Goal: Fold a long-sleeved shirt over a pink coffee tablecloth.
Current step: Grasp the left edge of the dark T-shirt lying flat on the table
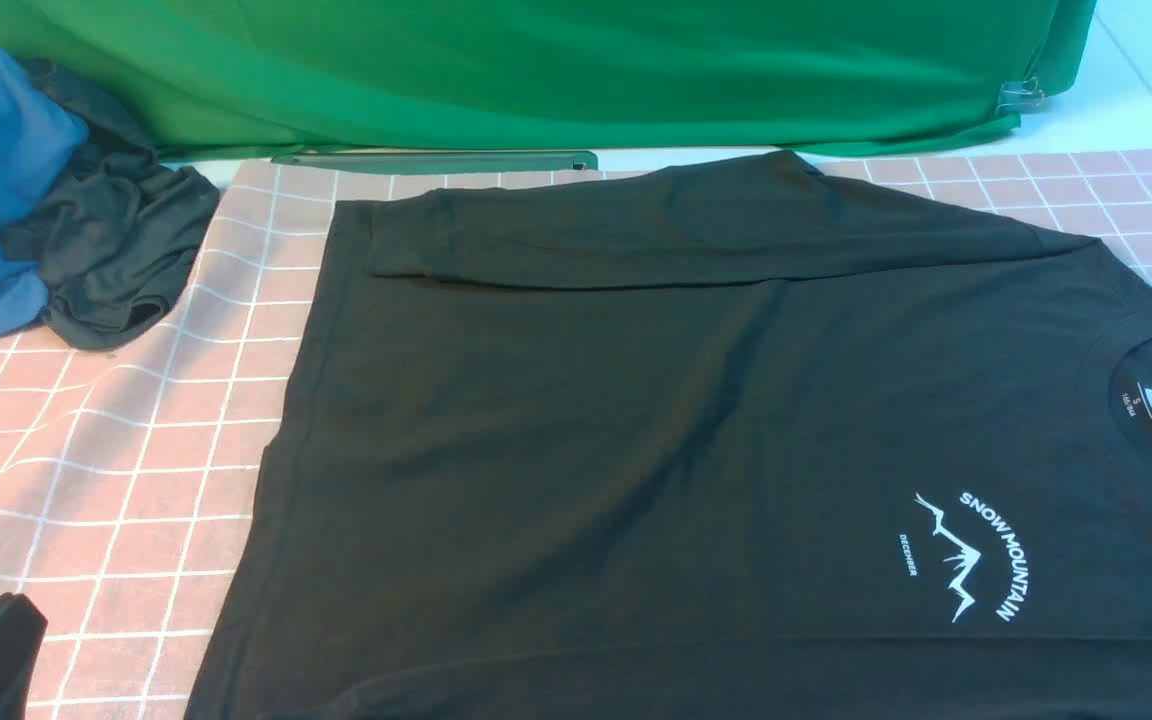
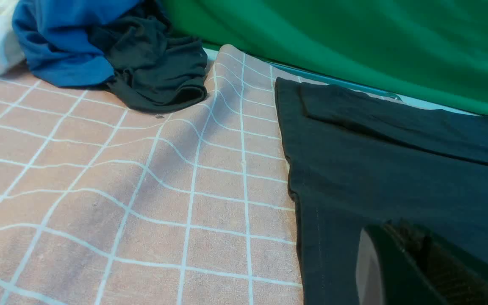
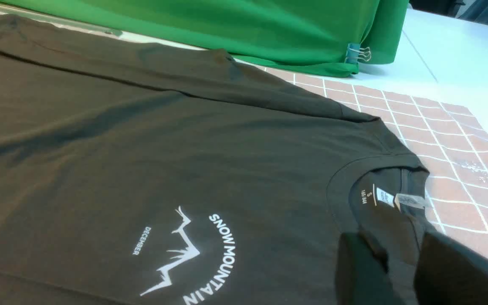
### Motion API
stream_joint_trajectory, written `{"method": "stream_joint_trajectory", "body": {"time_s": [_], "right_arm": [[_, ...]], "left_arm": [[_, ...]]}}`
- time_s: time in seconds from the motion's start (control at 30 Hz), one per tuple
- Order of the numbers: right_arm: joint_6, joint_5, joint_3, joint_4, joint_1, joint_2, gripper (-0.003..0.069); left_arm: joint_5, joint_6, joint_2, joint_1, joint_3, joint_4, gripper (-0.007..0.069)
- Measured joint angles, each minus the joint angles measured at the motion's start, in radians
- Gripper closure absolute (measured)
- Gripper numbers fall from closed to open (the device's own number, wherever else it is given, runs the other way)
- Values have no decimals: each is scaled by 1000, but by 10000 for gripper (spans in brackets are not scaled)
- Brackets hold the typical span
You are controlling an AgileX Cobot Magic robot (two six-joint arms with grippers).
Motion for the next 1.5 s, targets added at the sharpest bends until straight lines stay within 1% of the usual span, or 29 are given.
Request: {"method": "stream_joint_trajectory", "body": {"time_s": [0.43,0.53,0.63,0.7,0.8,0.93,1.03,1.2,1.3,1.33,1.37,1.43,1.47,1.5], "right_arm": [[0,0,0,0,0,0,416],[0,0,0,0,0,0,416],[0,0,0,0,0,0,416],[0,0,0,0,0,0,416],[0,0,0,0,0,0,416],[0,0,0,0,0,0,416],[0,-1,0,0,0,0,416],[3,-13,0,4,0,0,416],[112,-101,0,109,0,0,416],[112,-116,0,115,0,0,416],[159,-138,0,135,0,0,416],[319,-238,0,167,0,0,417],[331,-245,0,169,0,0,417],[447,-289,0,178,0,0,417]], "left_arm": [[0,0,0,0,0,0,611],[-6,13,0,0,0,54,611],[-32,17,0,0,0,60,611],[-70,17,0,0,0,22,611],[-141,17,0,0,0,-73,611],[-239,-4,0,0,0,-274,611],[-311,-24,0,0,0,-371,611],[-398,-72,0,0,0,-401,611],[-529,-131,0,0,0,-406,611],[-529,-135,0,0,0,-406,611],[-569,-150,0,0,0,-405,611],[-663,-204,0,0,0,-398,611],[-679,-215,0,0,0,-396,611],[-744,-288,0,0,0,-381,611]]}}
